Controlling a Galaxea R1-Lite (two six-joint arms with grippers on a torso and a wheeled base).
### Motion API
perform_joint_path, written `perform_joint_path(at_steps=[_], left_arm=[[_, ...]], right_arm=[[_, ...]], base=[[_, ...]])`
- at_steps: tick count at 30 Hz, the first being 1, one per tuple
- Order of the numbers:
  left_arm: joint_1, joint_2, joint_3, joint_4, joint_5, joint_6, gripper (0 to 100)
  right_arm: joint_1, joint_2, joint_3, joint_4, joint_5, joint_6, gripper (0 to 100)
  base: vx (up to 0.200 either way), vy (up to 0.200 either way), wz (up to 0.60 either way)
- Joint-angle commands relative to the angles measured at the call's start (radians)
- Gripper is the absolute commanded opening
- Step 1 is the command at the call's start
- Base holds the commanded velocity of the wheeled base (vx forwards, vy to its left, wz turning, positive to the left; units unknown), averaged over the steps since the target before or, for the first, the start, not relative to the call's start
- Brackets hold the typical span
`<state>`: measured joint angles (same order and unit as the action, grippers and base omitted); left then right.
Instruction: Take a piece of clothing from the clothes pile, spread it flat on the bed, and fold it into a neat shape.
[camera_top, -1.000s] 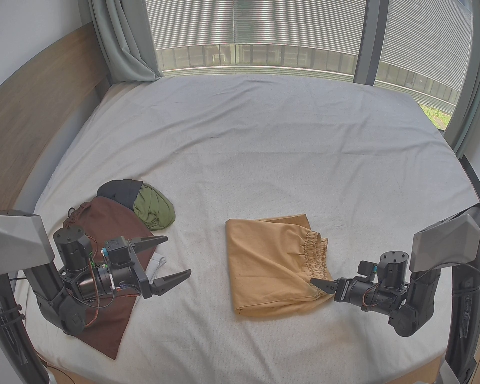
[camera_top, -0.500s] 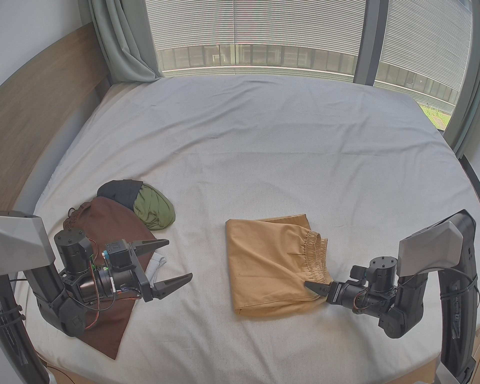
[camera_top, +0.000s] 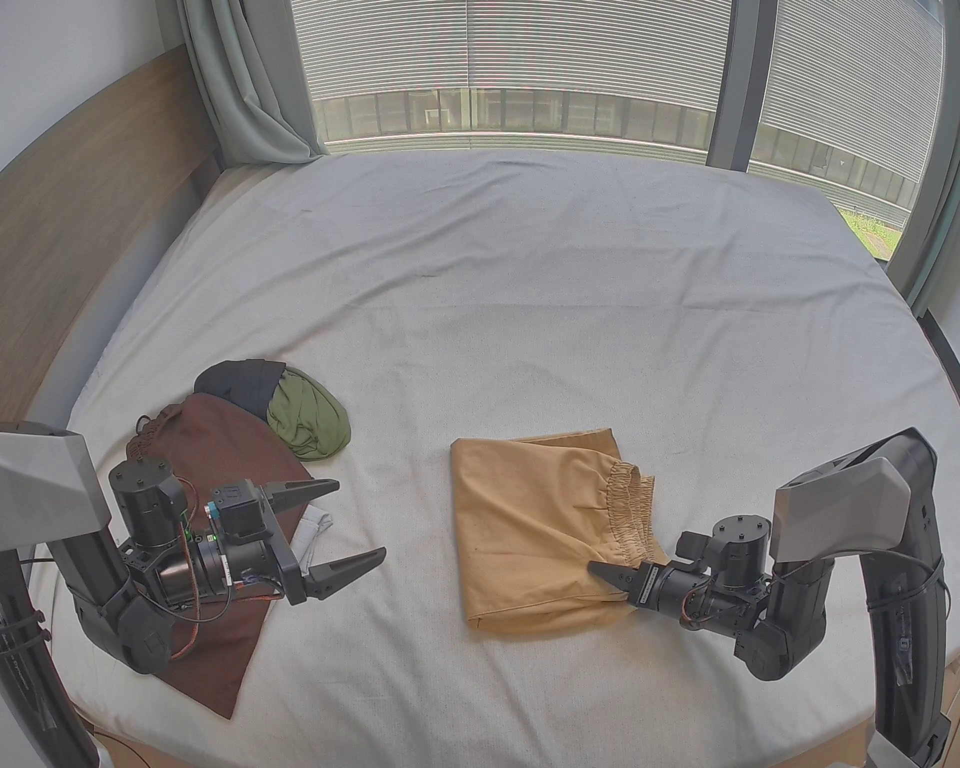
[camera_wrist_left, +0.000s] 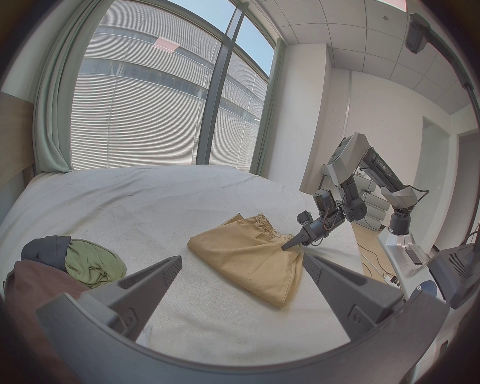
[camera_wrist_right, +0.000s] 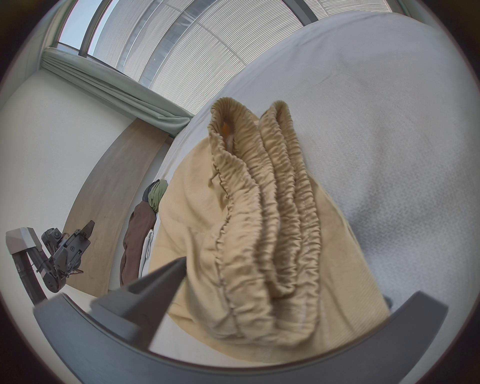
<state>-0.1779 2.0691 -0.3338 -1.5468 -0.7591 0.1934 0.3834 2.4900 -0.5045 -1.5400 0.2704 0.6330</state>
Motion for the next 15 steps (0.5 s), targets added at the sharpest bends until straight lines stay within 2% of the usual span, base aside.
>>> perform_joint_path(at_steps=[1,10,15], left_arm=[[0.000,0.000,-0.001,0.001,0.000,0.000,100],[0.000,-0.001,0.001,-0.001,0.001,0.000,100],[0.001,-0.009,0.001,0.001,0.001,0.000,100]], right_arm=[[0.002,0.007,-0.003,-0.003,0.001,-0.001,0],[0.018,-0.017,0.003,-0.003,0.001,0.002,0],[0.032,-0.115,0.024,-0.006,0.000,0.024,0]], base=[[0.000,0.000,0.00],[0.000,0.000,0.00],[0.000,0.000,0.00]])
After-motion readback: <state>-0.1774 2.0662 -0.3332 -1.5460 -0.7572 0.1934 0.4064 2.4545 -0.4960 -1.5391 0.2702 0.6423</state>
